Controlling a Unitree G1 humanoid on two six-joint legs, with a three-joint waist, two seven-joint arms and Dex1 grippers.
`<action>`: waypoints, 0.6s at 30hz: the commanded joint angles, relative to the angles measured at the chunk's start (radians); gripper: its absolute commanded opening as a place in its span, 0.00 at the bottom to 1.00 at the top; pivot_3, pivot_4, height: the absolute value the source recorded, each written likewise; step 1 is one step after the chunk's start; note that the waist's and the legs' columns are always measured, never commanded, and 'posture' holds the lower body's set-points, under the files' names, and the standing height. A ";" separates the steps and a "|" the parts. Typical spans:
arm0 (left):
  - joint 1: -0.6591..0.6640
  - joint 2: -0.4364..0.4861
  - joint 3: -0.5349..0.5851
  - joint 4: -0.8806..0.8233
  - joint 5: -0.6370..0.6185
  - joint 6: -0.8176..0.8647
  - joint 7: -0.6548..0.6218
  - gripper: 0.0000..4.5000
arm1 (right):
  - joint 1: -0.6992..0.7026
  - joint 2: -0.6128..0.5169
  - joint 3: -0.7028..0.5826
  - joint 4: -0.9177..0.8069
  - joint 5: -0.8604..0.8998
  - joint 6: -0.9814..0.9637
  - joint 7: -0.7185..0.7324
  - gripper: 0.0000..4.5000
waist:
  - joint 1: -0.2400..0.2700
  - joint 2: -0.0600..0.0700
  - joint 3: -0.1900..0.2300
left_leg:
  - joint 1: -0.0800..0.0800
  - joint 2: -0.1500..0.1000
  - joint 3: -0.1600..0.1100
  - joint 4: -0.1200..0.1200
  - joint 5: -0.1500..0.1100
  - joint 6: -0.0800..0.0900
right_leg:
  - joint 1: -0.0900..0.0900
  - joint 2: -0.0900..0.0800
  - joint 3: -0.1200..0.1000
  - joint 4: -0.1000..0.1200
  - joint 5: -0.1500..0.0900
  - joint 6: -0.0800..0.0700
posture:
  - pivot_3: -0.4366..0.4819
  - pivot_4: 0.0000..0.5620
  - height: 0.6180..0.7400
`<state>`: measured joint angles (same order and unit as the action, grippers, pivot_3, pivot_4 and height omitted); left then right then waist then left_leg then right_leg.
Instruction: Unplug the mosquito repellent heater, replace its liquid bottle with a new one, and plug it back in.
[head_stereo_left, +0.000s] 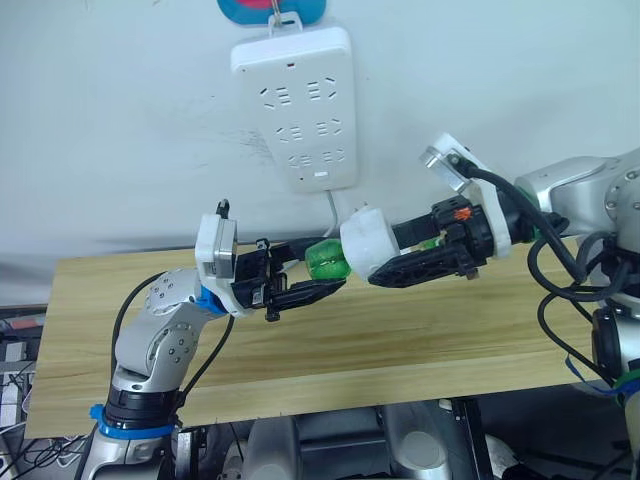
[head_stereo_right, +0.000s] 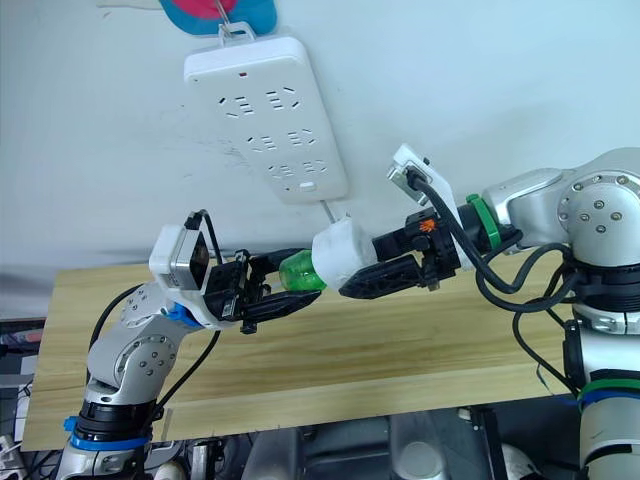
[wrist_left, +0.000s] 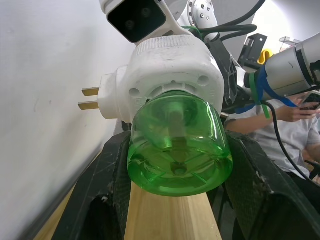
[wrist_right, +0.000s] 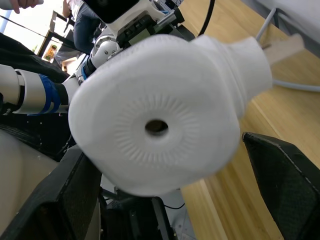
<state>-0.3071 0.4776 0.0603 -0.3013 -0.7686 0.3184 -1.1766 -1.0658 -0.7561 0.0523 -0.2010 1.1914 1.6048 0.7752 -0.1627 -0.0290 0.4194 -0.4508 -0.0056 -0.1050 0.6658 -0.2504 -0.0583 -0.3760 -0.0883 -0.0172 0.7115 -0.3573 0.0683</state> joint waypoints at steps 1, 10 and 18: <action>0.014 0.008 0.025 -0.034 -0.013 -0.024 -0.003 0.50 | 0.002 -0.049 -0.049 -0.010 0.031 0.008 0.055 0.99 | 0.001 0.000 0.000 | 0.000 0.000 0.000 0.000 0.000 0.000 | 0.000 0.000 0.000 0.000 0.000 0.000 | 0.18 0.66 1.00; 0.018 -0.003 0.038 -0.036 -0.043 -0.008 0.017 0.50 | 0.020 -0.144 -0.091 0.034 0.039 -0.008 0.111 0.96 | 0.002 0.000 0.000 | 0.000 0.000 0.000 0.000 0.000 0.000 | 0.000 0.000 0.000 0.000 0.000 0.000 | 0.17 0.65 1.00; 0.013 0.004 0.034 -0.031 -0.044 -0.004 0.010 0.50 | 0.017 -0.119 -0.108 0.032 0.043 -0.021 0.106 0.38 | 0.002 0.000 0.000 | 0.000 0.000 0.000 0.000 0.000 0.000 | 0.000 0.000 0.000 0.000 0.000 0.000 | 0.17 0.65 1.00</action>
<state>-0.2997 0.4805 0.0828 -0.3013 -0.7879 0.3202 -1.1622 -1.0371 -0.8713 -0.0170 -0.1504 1.2230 1.5958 0.8718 -0.1612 -0.0293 0.4192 -0.4511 -0.0056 -0.1046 0.6661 -0.2504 -0.0584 -0.3760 -0.0883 -0.0172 0.7115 -0.3573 0.0683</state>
